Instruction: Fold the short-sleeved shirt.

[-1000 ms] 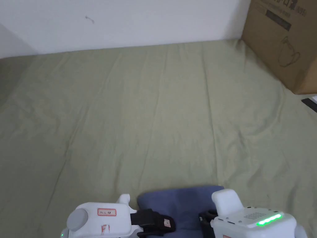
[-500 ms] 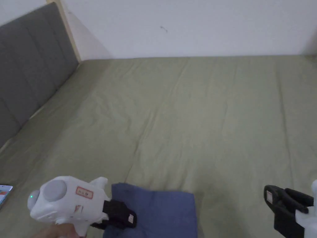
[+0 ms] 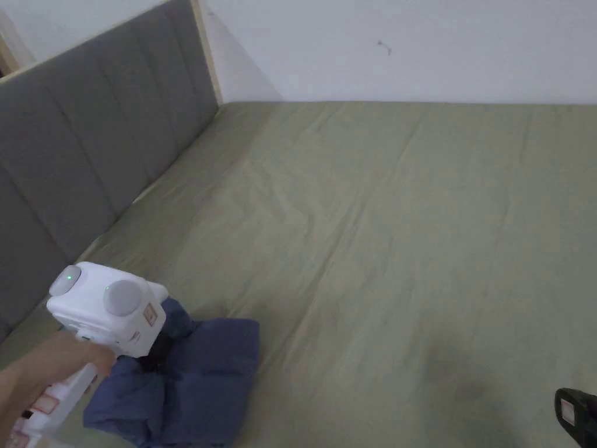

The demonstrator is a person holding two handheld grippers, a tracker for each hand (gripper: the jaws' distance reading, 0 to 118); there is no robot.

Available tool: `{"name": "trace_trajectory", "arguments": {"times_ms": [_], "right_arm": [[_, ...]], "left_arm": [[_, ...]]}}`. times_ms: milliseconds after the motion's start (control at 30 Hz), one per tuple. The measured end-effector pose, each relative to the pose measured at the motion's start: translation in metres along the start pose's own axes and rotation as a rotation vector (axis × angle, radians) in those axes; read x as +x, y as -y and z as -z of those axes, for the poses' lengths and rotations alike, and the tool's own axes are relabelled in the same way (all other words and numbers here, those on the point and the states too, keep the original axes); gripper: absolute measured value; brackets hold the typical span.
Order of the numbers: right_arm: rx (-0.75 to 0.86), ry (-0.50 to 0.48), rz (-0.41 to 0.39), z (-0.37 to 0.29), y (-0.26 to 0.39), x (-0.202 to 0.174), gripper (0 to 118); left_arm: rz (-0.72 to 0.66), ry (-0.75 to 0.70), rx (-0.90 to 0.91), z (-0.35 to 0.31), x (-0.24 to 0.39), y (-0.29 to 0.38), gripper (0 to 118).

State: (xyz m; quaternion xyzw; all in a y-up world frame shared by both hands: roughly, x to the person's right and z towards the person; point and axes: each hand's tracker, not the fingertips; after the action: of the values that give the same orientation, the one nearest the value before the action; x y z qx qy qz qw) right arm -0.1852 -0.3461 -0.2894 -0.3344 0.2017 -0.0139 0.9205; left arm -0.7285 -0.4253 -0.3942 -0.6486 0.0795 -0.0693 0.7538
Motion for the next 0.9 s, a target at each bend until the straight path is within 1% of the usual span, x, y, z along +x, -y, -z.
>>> {"name": "trace_trajectory", "arguments": {"times_ms": [67, 100, 167, 200, 233, 267, 300, 333, 367, 500, 533, 567, 633, 667, 700, 767, 800, 867, 900], "right_arm": [[0.001, 0.013, 0.003, -0.003, -0.001, 0.002, 0], [0.002, 0.016, 0.006, -0.004, -0.002, 0.003, 0], [0.002, 0.013, 0.016, -0.006, -0.003, 0.006, 0], [0.005, 0.013, 0.021, -0.008, -0.003, 0.007, 0], [0.004, 0.014, 0.024, -0.008, -0.003, 0.008, 0], [0.003, 0.016, 0.025, -0.009, -0.003, 0.008, 0], [0.001, 0.019, 0.024, -0.009, -0.003, 0.009, 0], [0.0, 0.02, 0.024, -0.009, -0.001, 0.011, 0], [-0.002, 0.017, 0.025, -0.01, -0.001, 0.012, 0], [-0.006, 0.005, 0.034, -0.01, -0.001, 0.012, 0], [-0.006, 0.002, 0.035, -0.01, -0.001, 0.012, 0], [-0.003, -0.001, 0.035, -0.011, -0.001, 0.011, 0], [0.009, -0.008, 0.033, -0.015, -0.002, 0.011, 0], [0.017, -0.011, 0.03, -0.017, -0.003, 0.011, 0], [0.025, -0.012, 0.025, -0.02, -0.005, 0.01, 0], [0.053, -0.002, 0.016, -0.025, -0.008, 0.012, 0], [0.07, 0.003, 0.014, -0.029, -0.011, 0.013, 0], [0.099, 0.008, 0.014, -0.035, -0.017, 0.015, 0], [0.113, 0.012, 0.015, -0.039, -0.021, 0.017, 0]], "left_arm": [[-0.056, -0.033, -0.001, 0.003, -0.005, -0.002, 21], [-0.061, -0.023, 0.003, 0.004, -0.007, -0.002, 21], [-0.057, -0.055, 0.005, 0.005, -0.012, -0.001, 21], [-0.057, -0.062, 0.007, 0.006, -0.015, -0.001, 26], [-0.073, -0.112, 0.022, 0.006, -0.017, 0.001, 39], [-0.084, -0.149, 0.032, 0.005, -0.016, 0.004, 59], [-0.079, -0.191, 0.042, 0.003, -0.016, 0.006, 89], [-0.078, -0.219, 0.053, 0.0, -0.016, 0.009, 106], [-0.09, -0.201, 0.068, -0.006, -0.017, 0.014, 111], [-0.25, -0.031, 0.228, -0.046, -0.016, 0.032, 110], [-0.296, 0.003, 0.272, -0.057, -0.012, 0.037, 106], [-0.323, 0.04, 0.314, -0.073, -0.003, 0.043, 96], [-0.373, 0.112, 0.409, -0.098, 0.015, 0.056, 37], [-0.381, 0.124, 0.459, -0.109, 0.027, 0.064, 12], [-0.384, 0.12, 0.511, -0.12, 0.039, 0.068, 6], [-0.345, 0.058, 0.582, -0.143, 0.073, 0.082, 0], [-0.3, 0.04, 0.625, -0.155, 0.091, 0.089, 0], [-0.274, -0.076, 0.694, -0.169, 0.118, 0.098, 0], [-0.277, -0.078, 0.735, -0.179, 0.134, 0.105, 0]]}}
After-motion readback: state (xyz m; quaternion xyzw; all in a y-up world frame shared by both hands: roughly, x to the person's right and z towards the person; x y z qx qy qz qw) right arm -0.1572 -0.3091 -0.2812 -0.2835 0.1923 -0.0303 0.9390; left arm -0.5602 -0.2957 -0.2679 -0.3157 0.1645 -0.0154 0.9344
